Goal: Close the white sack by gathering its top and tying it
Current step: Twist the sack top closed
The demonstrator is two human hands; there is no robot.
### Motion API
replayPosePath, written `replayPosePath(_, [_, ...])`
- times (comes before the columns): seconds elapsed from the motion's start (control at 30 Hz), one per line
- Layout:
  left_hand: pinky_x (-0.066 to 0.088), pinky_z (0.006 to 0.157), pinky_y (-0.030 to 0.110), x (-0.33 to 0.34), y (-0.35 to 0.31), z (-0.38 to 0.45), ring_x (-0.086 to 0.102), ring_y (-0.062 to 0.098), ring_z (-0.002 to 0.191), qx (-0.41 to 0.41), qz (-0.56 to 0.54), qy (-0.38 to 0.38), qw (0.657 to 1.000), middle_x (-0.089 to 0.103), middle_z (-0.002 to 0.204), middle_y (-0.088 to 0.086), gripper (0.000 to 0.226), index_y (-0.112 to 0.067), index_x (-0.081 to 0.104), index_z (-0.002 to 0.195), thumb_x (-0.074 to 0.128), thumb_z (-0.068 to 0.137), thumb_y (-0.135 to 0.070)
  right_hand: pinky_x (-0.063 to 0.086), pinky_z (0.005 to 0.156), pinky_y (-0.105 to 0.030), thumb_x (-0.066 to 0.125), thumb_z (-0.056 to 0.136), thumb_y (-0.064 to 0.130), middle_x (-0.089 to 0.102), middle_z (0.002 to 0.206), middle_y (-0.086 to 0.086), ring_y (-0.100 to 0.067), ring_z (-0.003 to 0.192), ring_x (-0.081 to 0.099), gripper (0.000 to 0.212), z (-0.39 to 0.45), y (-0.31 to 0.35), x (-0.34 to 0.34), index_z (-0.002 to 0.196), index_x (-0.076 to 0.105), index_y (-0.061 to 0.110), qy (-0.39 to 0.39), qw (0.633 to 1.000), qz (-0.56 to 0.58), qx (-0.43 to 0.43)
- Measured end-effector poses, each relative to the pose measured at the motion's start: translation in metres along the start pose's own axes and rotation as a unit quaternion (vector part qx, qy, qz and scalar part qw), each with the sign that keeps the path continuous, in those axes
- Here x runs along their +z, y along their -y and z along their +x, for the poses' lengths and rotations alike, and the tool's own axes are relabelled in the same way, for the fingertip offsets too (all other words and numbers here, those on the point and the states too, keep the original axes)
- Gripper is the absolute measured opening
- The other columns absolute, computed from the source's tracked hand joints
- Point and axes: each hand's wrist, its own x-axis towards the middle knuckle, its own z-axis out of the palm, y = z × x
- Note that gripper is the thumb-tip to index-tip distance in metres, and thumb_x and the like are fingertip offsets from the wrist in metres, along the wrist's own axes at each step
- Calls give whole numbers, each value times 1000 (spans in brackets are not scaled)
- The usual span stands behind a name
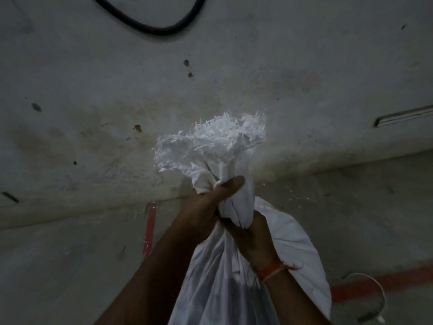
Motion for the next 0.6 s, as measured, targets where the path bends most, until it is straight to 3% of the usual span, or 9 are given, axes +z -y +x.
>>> replayPosePath(0.07, [57, 76, 14, -20, 16, -12, 72, 4, 103, 70, 126, -2, 990, 79, 102, -9, 46, -8, 64, 118, 82, 79, -25, 50, 69, -6, 81, 77, 13, 68, 84, 20, 9, 87, 68, 31, 1, 1, -1, 89, 64, 37, 21, 1000, 18, 11])
replayPosePath(0.1, [54, 81, 12, -34, 28, -19, 67, 3, 113, 93, 187, 16, 978, 75, 115, -12, 66, -10, 58, 129, 85, 75, -37, 52, 69, -8, 81, 78, 13, 70, 82, 17, 9, 83, 69, 27, 2, -1, -2, 88, 67, 34, 29, 999, 25, 13])
replayPosePath(0.17, [40, 95, 1, -49, 52, -36, 49, -5, 131, 77, 311, 60, 945, 50, 144, -25, 98, -31, 33, 150, 88, 69, -44, 54, 70, -14, 80, 78, 14, 74, 78, 11, 1, 80, 70, 16, 3, -3, -3, 83, 72, 27, 41, 998, 48, 22])
replayPosePath(0.23, [24, 101, -7, -58, 85, -47, 28, -11, 142, 93, 432, 75, 894, 23, 153, -30, 116, -41, 10, 152, 90, 67, -43, 54, 70, -13, 78, 80, 10, 76, 75, 15, 4, 79, 70, 18, 3, -4, 0, 79, 71, 27, 39, 996, 66, 43])
replayPosePath(0.3, [22, 120, 14, -58, 118, -46, 14, -6, 150, 117, 446, 65, 885, 13, 163, -19, 133, -32, 4, 157, 90, 59, -58, 52, 70, -8, 76, 82, 9, 76, 78, 21, 8, 82, 69, 20, 0, -6, 5, 82, 71, 28, 54, 994, 69, 70])
replayPosePath(0.37, [28, 123, 41, -54, 150, -39, 17, 14, 154, 87, 430, 16, 898, 15, 167, -1, 142, -23, 3, 159, 88, 53, -66, 52, 75, -11, 75, 84, 13, 77, 88, 19, 4, 90, 70, 16, -3, -8, 7, 86, 73, 28, 67, 992, 69, 85])
replayPosePath(0.43, [38, 116, 49, -43, 167, -30, 33, 26, 148, 61, 431, -69, 898, 30, 161, 10, 137, -20, 12, 157, 90, 50, -55, 54, 79, -15, 75, 84, 18, 78, 92, 14, 0, 91, 71, 11, -3, -7, 9, 85, 73, 28, 66, 991, 59, 97])
replayPosePath(0.5, [44, 112, 45, -28, 169, -25, 47, 25, 138, 59, 400, -146, 903, 45, 151, 9, 114, -15, 28, 152, 85, 57, -43, 56, 83, -20, 76, 84, 21, 78, 93, 10, -3, 90, 72, 7, -1, -9, 13, 83, 75, 28, 71, 991, 46, 104])
replayPosePath(0.6, [37, 107, 12, -16, 168, -15, 54, -2, 122, 112, 316, -232, 913, 56, 132, -5, 81, -17, 53, 133, 44, 74, -72, 57, 91, -33, 77, 83, 30, 79, 95, 4, -9, 93, 73, 6, 0, -17, 19, 87, 77, 25, 85, 992, 5, 94])
